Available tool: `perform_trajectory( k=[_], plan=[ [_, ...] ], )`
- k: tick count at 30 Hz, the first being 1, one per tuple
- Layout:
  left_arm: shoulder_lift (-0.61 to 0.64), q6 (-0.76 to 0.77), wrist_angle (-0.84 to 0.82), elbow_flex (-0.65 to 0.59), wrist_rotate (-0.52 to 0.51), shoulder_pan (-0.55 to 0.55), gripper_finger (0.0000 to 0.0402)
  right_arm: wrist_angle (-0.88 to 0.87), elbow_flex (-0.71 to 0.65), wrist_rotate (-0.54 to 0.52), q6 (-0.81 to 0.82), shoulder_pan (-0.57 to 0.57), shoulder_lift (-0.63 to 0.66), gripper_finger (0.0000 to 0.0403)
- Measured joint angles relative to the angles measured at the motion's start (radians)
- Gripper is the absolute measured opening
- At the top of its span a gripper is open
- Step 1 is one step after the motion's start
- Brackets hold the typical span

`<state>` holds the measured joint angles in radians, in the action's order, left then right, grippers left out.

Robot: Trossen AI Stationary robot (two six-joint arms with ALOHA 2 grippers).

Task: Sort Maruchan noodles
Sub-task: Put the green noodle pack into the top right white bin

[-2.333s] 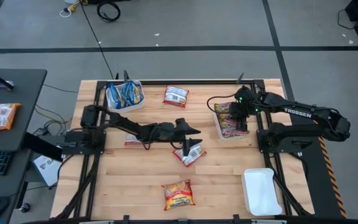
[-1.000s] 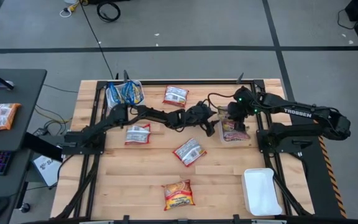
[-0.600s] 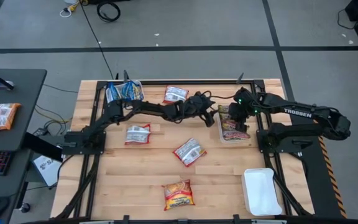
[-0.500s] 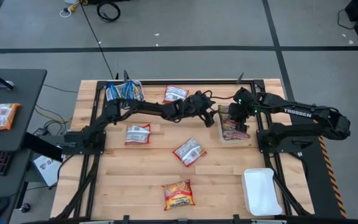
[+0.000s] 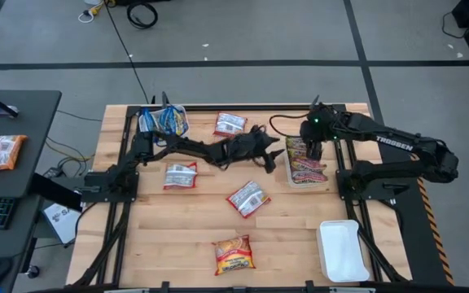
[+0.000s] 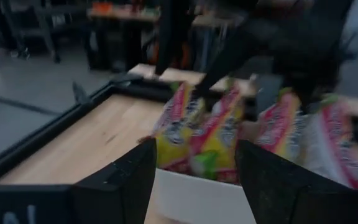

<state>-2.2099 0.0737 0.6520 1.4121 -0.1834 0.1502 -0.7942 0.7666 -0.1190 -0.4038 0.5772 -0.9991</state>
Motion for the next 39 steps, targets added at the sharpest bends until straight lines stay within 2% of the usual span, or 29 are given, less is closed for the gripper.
perform_trajectory(
  k=[4,9,16,21,23,27,32,36,39],
  plan=[
    [0.001,0.026,0.273,-0.124,-0.003,-0.009,0.0209,0.017,-0.037,-0.004,-0.001,0.035,-0.072,0.0198],
    [0.005,0.028,0.352,-0.210,0.035,-0.007,0.0199,0.026,-0.040,0.073,0.003,0.045,-0.161,0.0169],
    [0.094,-0.057,0.270,-0.252,0.058,-0.008,0.0199,0.042,-0.037,0.138,-0.012,0.045,-0.189,0.0119],
    [0.229,-0.198,0.160,-0.287,0.051,0.026,0.0198,0.004,-0.010,0.149,-0.013,0.039,-0.174,0.0028],
    [0.285,-0.227,0.055,-0.296,0.048,0.050,0.0198,-0.003,0.003,0.148,-0.016,0.028,-0.153,0.0011],
    [0.352,-0.214,-0.162,-0.294,0.050,0.107,0.0198,0.000,0.017,0.144,-0.011,0.008,-0.110,0.0010],
    [0.336,-0.121,-0.355,-0.295,0.051,0.199,0.0199,0.001,0.017,0.145,0.013,0.000,-0.102,0.0013],
    [0.329,-0.098,-0.552,-0.284,0.049,0.276,0.0199,-0.002,0.017,0.142,0.033,-0.014,-0.106,0.0062],
    [0.329,-0.166,-0.672,-0.255,0.044,0.309,0.0199,-0.008,0.017,0.141,0.047,-0.032,-0.097,0.0110]
  ],
)
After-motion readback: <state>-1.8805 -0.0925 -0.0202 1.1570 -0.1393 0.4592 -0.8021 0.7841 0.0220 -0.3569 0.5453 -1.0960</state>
